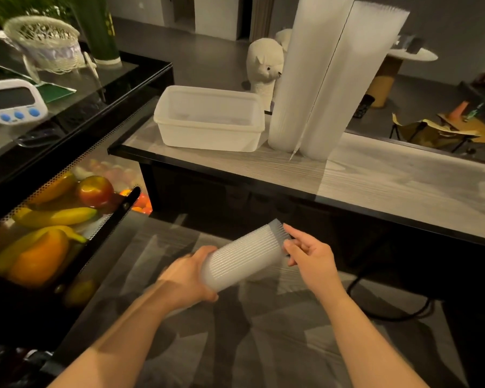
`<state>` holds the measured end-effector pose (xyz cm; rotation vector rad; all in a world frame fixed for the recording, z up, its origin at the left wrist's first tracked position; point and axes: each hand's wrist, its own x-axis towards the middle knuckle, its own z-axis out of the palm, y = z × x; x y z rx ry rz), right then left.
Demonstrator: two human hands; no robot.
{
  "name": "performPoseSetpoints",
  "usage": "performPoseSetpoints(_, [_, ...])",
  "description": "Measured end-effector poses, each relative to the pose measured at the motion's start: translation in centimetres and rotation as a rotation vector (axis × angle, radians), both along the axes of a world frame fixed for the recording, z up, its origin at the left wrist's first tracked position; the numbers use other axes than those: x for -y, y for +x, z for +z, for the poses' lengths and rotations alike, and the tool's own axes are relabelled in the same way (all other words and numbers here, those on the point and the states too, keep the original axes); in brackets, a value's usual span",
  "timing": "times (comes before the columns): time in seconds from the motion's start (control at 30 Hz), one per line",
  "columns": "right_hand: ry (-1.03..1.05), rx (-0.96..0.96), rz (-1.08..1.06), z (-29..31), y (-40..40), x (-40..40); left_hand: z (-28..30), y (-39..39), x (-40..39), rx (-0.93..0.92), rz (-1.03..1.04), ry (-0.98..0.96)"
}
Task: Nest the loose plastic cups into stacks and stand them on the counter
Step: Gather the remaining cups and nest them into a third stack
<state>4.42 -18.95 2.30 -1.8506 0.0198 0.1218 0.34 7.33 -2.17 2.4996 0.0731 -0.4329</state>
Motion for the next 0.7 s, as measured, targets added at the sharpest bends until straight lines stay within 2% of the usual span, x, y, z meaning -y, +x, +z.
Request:
performPoseSetpoints(0.3, [0.004, -0.095, 0.162, -0.6, 1.2, -0.8, -0.6, 0.6, -1.0, -0.023, 0.026, -0.019])
performPoseSetpoints(0.4, [0.028, -0.125, 0.028, -0.7, 3.6, -0.7, -0.8, 0.7, -1.2, -0.01, 0.038, -0.041])
performPoseSetpoints(0.5, [-0.341, -0.217, -0.147, -2.4, 7.6, -0.4, -1.2, 1.1, -1.5, 0.002, 0.056, -0.079])
performPoseSetpoints(0.6, [-0.672, -0.36, -0.023, -4.3, 11.2, -0.8, -1.7, 1.0, -1.7, 0.013, 0.065, -0.097])
performPoseSetpoints(0.7, [-0.696, -0.323, 0.124, -6.4, 13.6, -1.8, -2.3, 0.6, -1.9, 0.025, 0.088, -0.105])
